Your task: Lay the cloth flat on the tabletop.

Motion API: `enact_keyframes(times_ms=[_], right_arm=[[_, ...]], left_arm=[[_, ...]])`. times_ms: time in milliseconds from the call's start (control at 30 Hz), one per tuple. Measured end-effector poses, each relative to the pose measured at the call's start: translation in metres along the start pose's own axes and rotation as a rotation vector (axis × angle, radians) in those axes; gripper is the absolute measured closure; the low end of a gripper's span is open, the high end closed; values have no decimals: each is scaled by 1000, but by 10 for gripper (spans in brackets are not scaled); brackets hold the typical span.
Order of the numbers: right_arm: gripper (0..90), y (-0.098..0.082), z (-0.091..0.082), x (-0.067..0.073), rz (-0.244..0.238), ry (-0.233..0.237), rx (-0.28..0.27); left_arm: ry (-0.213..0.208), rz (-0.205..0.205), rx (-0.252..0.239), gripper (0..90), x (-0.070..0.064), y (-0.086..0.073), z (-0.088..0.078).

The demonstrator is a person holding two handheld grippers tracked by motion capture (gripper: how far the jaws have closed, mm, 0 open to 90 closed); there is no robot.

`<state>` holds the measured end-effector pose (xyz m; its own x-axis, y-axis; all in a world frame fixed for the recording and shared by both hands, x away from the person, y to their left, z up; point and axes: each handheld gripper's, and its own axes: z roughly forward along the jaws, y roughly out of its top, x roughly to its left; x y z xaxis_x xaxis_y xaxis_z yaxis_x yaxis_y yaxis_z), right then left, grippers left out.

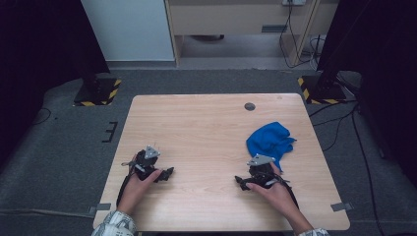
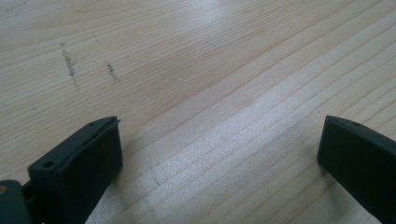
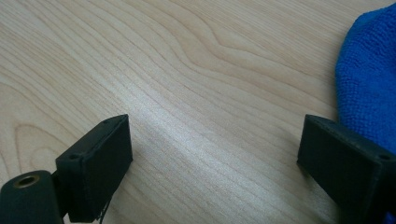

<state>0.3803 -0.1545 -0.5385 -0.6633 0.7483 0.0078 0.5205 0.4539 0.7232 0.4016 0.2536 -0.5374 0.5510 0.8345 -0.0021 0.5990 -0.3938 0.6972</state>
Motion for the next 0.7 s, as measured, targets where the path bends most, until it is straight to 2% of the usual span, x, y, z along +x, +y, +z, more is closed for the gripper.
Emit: enact_keyframes(times_ms=[500, 567, 600, 700], right_arm=[[99, -1, -1, 0, -1, 0, -1], [111, 0, -2, 0, -7, 13, 7], [119, 2, -6, -2, 13, 32, -13], [150, 6, -12, -2, 12, 28, -39]], left_arm=[[2, -2, 0, 0, 0, 0, 0], [3, -2, 0, 0, 0, 0, 0], [2, -1, 1, 0, 0, 1, 1], [2, -2, 0, 0, 0, 1, 1]])
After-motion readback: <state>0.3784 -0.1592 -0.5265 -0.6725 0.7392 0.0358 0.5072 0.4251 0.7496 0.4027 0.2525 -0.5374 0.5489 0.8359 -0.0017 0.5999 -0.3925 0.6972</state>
